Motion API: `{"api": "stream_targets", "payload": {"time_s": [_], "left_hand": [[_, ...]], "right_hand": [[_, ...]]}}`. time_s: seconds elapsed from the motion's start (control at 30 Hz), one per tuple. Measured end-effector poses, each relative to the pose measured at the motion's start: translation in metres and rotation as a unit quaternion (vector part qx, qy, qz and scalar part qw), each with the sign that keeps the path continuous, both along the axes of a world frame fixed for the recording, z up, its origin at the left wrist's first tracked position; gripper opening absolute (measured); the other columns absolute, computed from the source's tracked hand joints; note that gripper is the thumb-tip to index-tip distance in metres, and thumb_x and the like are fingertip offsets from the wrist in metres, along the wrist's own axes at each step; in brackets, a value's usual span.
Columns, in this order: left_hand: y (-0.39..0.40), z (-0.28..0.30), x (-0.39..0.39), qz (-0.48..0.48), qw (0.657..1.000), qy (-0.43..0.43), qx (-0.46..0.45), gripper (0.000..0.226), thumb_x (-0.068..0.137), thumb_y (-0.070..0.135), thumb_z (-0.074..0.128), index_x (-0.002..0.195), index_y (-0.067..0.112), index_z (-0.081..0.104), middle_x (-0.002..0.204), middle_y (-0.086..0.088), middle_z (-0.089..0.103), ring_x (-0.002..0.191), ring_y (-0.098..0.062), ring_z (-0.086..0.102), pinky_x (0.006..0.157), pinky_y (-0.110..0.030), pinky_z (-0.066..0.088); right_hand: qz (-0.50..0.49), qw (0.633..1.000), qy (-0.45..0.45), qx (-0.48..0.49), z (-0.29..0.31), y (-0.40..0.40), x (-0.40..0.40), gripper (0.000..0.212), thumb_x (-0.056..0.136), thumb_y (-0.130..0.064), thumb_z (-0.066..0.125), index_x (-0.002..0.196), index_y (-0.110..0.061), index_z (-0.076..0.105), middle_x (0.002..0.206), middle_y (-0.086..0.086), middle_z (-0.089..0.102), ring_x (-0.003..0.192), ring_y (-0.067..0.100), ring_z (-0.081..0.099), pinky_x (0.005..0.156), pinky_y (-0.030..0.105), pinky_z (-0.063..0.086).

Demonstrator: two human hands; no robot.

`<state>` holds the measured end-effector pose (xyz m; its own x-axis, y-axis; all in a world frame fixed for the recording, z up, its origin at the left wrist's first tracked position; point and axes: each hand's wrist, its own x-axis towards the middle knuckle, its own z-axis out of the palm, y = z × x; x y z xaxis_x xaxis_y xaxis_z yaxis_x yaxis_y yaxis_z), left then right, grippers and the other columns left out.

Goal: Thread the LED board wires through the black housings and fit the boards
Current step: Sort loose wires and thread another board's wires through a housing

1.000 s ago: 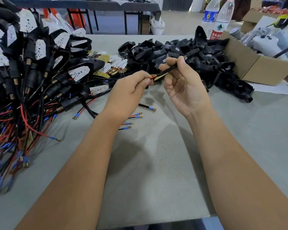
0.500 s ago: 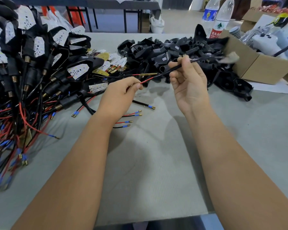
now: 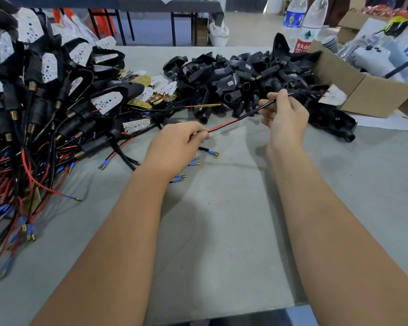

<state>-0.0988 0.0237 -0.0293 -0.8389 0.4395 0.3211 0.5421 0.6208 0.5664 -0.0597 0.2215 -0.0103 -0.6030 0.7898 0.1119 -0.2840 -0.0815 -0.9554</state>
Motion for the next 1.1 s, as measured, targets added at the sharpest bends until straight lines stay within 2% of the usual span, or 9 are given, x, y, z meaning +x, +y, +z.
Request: {"api": "stream_targets", "payload": {"time_s": [0.17, 0.23, 0.37, 0.43, 0.57, 0.7, 0.9, 1.0, 1.1], "left_hand": [[0.002, 0.000, 0.000, -0.001, 1.000, -0.006, 0.015, 0.019, 0.100, 0.034, 0.047, 0.103, 0.032, 0.066, 0.081, 0.012, 0.061, 0.078, -0.007, 0.055, 0.068, -0.031, 0.044], [0.005, 0.000, 0.000, -0.001, 1.000, -0.009, 0.003, 0.019, 0.100, 0.034, 0.047, 0.103, 0.032, 0.066, 0.080, 0.013, 0.059, 0.077, -0.007, 0.056, 0.066, -0.031, 0.043], [0.006, 0.000, -0.001, 0.004, 1.000, -0.021, -0.014, 0.019, 0.100, 0.034, 0.047, 0.103, 0.032, 0.066, 0.079, 0.012, 0.059, 0.076, -0.006, 0.057, 0.067, -0.031, 0.045], [0.005, 0.000, -0.001, 0.003, 0.999, -0.032, 0.002, 0.019, 0.100, 0.033, 0.048, 0.103, 0.031, 0.067, 0.075, 0.014, 0.058, 0.074, -0.006, 0.056, 0.068, -0.032, 0.047], [0.005, 0.001, 0.001, 0.004, 0.998, -0.047, 0.031, 0.019, 0.100, 0.032, 0.049, 0.100, 0.029, 0.067, 0.072, 0.013, 0.057, 0.073, -0.011, 0.057, 0.070, -0.034, 0.049], [0.005, 0.002, 0.004, 0.011, 0.998, -0.044, 0.046, 0.017, 0.100, 0.033, 0.048, 0.097, 0.033, 0.065, 0.078, 0.008, 0.062, 0.071, -0.016, 0.059, 0.070, -0.039, 0.050], [0.001, 0.003, 0.008, 0.051, 0.994, -0.027, 0.096, 0.020, 0.100, 0.032, 0.048, 0.093, 0.025, 0.065, 0.074, -0.002, 0.062, 0.069, -0.020, 0.056, 0.070, -0.041, 0.048], [0.000, 0.003, 0.009, 0.055, 0.993, -0.035, 0.098, 0.022, 0.100, 0.033, 0.047, 0.093, 0.024, 0.066, 0.077, -0.002, 0.065, 0.071, -0.020, 0.058, 0.068, -0.039, 0.048], [0.002, 0.003, 0.009, 0.049, 0.995, -0.033, 0.078, 0.021, 0.100, 0.033, 0.047, 0.091, 0.026, 0.064, 0.070, 0.005, 0.060, 0.065, -0.013, 0.055, 0.062, -0.034, 0.043]], "right_hand": [[0.068, 0.994, -0.033, 0.075, 0.002, 0.027, -0.007, 0.049, 0.092, 0.006, 0.038, 0.125, -0.024, 0.058, 0.114, -0.002, 0.063, 0.100, 0.006, 0.056, 0.073, 0.006, 0.043], [0.032, 0.976, -0.129, 0.172, -0.006, 0.036, -0.014, 0.058, 0.088, 0.005, 0.042, 0.137, -0.026, 0.050, 0.126, 0.001, 0.054, 0.112, 0.013, 0.051, 0.079, 0.008, 0.043], [0.016, 0.820, -0.411, 0.398, -0.025, 0.041, -0.023, 0.048, 0.088, -0.021, 0.050, 0.137, -0.021, 0.053, 0.141, 0.009, 0.044, 0.131, 0.032, 0.032, 0.109, 0.036, 0.030], [0.007, 0.791, -0.440, 0.426, -0.028, 0.038, -0.025, 0.038, 0.087, -0.024, 0.051, 0.123, -0.017, 0.062, 0.132, 0.010, 0.047, 0.123, 0.035, 0.031, 0.101, 0.033, 0.030], [-0.038, 0.818, -0.380, 0.431, -0.020, 0.029, -0.016, 0.011, 0.081, -0.024, 0.064, 0.090, -0.018, 0.067, 0.109, 0.011, 0.060, 0.107, 0.032, 0.048, 0.076, 0.027, 0.031], [0.162, 0.884, -0.236, 0.369, -0.012, 0.003, -0.004, 0.012, 0.075, -0.023, 0.079, 0.084, -0.026, 0.072, 0.063, -0.018, 0.065, 0.054, -0.008, 0.053, 0.053, 0.007, 0.037], [0.291, 0.888, -0.149, 0.324, -0.014, -0.031, -0.007, 0.056, 0.078, -0.004, 0.072, 0.127, -0.026, 0.058, 0.103, -0.014, 0.057, 0.087, 0.000, 0.055, 0.071, 0.002, 0.041], [0.243, 0.921, -0.103, 0.285, -0.015, -0.031, -0.007, 0.061, 0.078, 0.005, 0.055, 0.127, -0.032, 0.059, 0.110, -0.006, 0.056, 0.089, 0.005, 0.052, 0.075, 0.007, 0.044], [0.129, 0.926, -0.087, 0.343, -0.015, -0.023, -0.015, 0.067, 0.075, 0.010, 0.047, 0.131, -0.025, 0.059, 0.124, -0.003, 0.051, 0.110, 0.012, 0.051, 0.100, 0.026, 0.044]]}}
